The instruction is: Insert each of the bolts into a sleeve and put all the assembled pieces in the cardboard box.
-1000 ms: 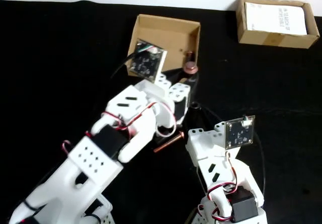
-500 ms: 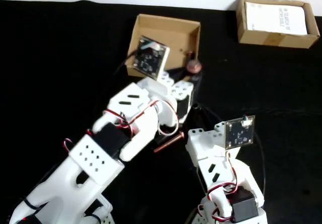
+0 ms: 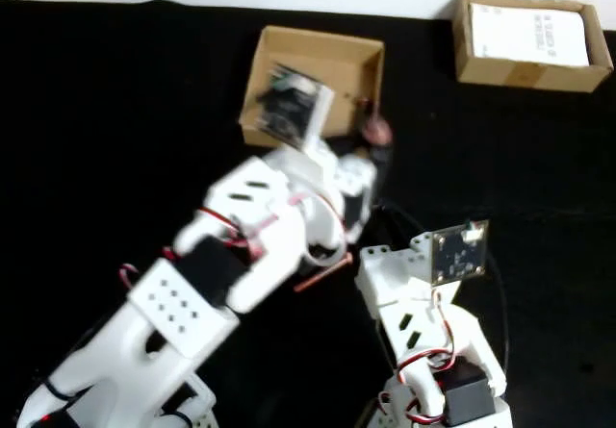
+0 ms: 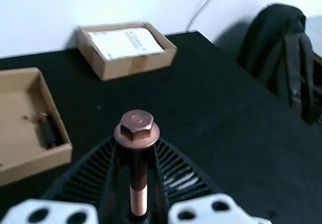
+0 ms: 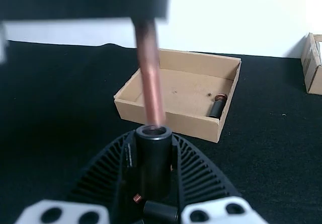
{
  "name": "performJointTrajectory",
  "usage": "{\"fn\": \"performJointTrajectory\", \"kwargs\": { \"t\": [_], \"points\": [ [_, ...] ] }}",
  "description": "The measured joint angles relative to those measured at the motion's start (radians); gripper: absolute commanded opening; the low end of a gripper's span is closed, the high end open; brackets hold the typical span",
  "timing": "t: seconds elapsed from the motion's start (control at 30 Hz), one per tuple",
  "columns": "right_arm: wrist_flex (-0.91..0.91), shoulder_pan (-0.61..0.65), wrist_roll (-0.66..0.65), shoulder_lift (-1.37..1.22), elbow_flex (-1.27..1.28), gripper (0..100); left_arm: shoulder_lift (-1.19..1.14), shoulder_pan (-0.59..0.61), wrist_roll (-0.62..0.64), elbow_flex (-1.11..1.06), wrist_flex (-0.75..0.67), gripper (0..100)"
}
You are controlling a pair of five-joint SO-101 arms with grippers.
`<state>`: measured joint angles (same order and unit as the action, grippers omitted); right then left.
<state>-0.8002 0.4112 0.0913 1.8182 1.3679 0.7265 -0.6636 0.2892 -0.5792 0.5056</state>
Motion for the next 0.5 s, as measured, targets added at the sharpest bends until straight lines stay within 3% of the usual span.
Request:
{"fn": "performJointTrajectory", "kwargs": {
  "t": [0.5],
  "points": [
    [0.000, -0.002, 0.000, 0.000, 0.000, 0.7, 0.000, -0.026, 0.002, -0.095, 0.000, 1]
  ]
}}
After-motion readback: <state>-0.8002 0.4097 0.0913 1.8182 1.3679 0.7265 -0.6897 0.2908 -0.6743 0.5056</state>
